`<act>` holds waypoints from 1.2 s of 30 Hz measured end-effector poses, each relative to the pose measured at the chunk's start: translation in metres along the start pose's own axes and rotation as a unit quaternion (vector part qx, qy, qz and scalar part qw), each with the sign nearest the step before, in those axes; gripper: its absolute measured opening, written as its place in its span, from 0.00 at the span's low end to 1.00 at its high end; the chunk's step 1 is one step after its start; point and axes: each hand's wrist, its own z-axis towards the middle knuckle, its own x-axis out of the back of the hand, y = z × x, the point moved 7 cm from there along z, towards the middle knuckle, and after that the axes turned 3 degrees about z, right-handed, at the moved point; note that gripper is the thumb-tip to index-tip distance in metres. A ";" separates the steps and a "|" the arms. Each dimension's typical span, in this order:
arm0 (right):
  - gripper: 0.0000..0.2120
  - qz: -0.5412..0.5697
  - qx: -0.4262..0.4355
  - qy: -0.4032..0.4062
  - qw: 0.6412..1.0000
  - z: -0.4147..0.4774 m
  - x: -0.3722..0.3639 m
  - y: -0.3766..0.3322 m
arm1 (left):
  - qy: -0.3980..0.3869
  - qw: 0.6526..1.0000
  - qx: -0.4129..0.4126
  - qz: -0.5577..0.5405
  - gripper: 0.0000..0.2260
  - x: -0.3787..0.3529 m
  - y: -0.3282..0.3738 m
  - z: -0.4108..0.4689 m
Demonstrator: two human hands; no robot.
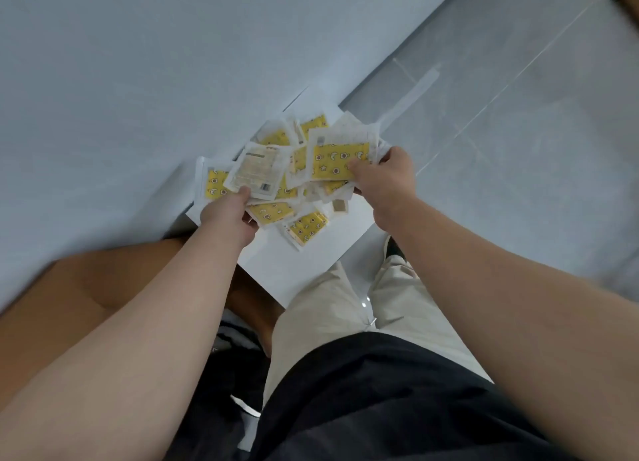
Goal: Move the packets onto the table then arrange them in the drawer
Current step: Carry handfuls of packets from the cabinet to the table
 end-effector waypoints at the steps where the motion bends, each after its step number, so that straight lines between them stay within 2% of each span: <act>1: 0.12 0.013 0.004 -0.004 1.000 -0.006 0.006 -0.007 | -0.010 1.000 -0.014 0.006 0.11 0.001 0.005 -0.005; 10: 0.12 0.098 0.053 -0.042 0.993 -0.055 0.059 -0.061 | -0.030 0.995 -0.089 0.043 0.07 -0.009 0.039 -0.072; 16: 0.12 0.153 0.083 -0.072 0.982 -0.080 0.075 -0.082 | -0.042 0.993 -0.103 0.042 0.09 -0.018 0.053 -0.103; 22: 0.15 0.220 0.112 -0.111 0.963 -0.106 0.081 -0.116 | -0.044 0.992 -0.110 0.045 0.06 -0.025 0.065 -0.123; 27: 0.14 0.255 0.150 -0.150 0.943 -0.136 0.086 -0.161 | -0.087 0.983 -0.148 0.059 0.12 -0.044 0.073 -0.147; 31: 0.17 0.284 0.172 -0.178 0.926 -0.163 0.098 -0.191 | -0.136 0.971 -0.164 0.107 0.12 -0.074 0.069 -0.175; 36: 0.16 0.351 0.176 -0.189 0.900 -0.186 0.123 -0.209 | -0.208 0.945 -0.191 0.162 0.21 -0.115 0.062 -0.219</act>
